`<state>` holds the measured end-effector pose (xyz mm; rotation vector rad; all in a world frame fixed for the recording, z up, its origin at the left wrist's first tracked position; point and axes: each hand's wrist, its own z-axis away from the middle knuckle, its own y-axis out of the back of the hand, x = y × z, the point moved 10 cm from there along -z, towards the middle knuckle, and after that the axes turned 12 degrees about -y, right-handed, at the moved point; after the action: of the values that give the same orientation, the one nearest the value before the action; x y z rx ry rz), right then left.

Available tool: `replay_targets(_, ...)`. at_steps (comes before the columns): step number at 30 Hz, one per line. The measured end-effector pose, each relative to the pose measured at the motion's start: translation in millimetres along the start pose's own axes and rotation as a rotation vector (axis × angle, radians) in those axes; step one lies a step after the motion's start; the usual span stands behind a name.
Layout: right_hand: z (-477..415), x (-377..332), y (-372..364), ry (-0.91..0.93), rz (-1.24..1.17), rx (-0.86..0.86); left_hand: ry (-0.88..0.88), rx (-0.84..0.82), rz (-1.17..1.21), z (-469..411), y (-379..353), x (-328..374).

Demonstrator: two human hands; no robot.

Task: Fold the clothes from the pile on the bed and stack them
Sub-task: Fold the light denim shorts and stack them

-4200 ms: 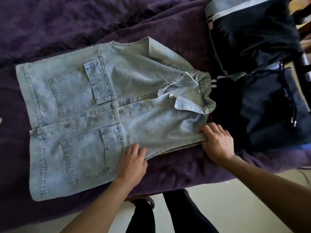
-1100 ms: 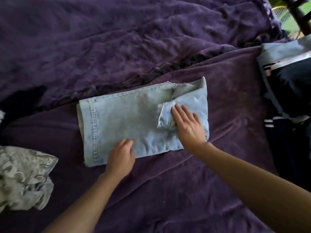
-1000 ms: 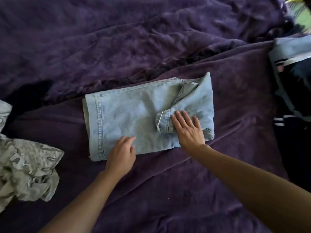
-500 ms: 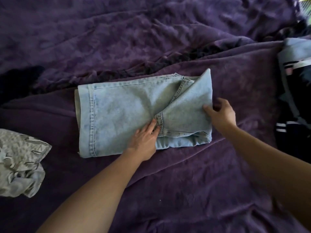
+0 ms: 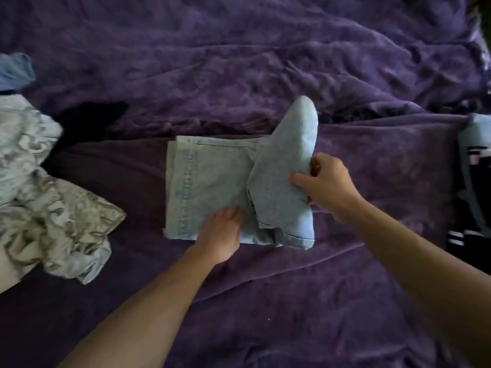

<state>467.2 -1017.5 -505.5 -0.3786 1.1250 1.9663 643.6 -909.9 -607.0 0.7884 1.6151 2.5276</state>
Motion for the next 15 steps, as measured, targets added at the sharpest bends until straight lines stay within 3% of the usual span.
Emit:
replay_targets(5, 17.6, -81.5, -117.3, 0.098, 0.285, -0.037, 0.389, 0.459, 0.306, 123.4, 66.6, -110.5)
replay_targets(8, 17.2, -101.1, -199.7, 0.096, 0.359, -0.117, 0.523, 0.480, 0.310, 186.1, 68.4, -162.2)
replay_targets(11, 20.1, -91.6, -266.1, 0.007, 0.369, -0.280, 0.541, 0.462, 0.320, 213.5, 61.2, -187.3)
replay_targets(13, 26.0, -82.2, -287.0, 0.008, 0.352, -0.362, 0.528, 0.475, 0.335, 212.7, 58.9, -190.6)
replay_targets(15, 32.3, -78.7, -276.6, 0.094, 0.324, -0.337, 0.492, 0.515, 0.343, 199.3, 63.1, -181.7)
